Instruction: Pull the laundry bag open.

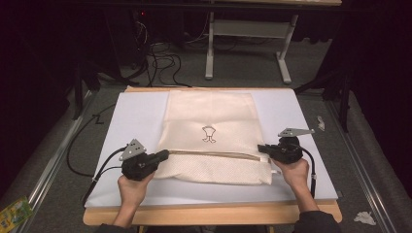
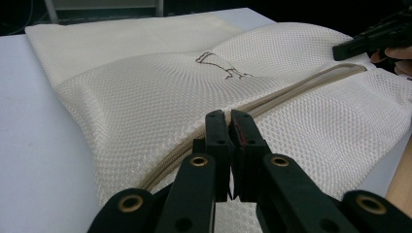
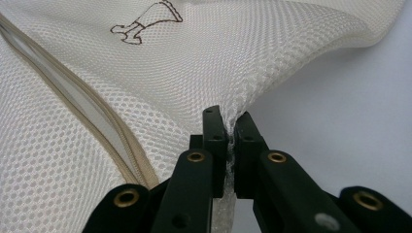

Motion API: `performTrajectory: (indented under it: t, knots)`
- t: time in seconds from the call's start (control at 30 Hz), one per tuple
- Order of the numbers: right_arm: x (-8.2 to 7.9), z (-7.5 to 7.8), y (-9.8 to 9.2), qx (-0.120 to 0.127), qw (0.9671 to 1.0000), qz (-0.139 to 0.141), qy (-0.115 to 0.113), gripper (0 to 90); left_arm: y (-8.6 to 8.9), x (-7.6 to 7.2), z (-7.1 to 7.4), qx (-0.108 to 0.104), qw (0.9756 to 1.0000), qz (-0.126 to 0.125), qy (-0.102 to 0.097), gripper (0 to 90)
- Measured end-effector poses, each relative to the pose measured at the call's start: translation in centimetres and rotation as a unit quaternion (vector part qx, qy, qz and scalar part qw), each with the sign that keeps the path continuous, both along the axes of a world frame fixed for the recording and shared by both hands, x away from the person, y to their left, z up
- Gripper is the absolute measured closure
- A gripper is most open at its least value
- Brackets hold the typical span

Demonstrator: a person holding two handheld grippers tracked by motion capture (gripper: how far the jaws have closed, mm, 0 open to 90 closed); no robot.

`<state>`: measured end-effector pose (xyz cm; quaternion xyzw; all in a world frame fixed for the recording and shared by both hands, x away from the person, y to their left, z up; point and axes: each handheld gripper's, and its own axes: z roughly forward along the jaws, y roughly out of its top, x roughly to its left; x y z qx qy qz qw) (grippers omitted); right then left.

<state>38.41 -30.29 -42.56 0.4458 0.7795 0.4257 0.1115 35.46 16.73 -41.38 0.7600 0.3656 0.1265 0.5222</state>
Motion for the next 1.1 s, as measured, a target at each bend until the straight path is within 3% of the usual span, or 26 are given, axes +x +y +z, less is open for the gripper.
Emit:
performTrajectory:
  t: [1.1]
  knots:
    - [-0.1,0.1,-1.1,0.0,0.9999,-0.015,-0.002,88.3,1.0,0.2,0.1,0.001,0.9999,0.016,0.0,87.5]
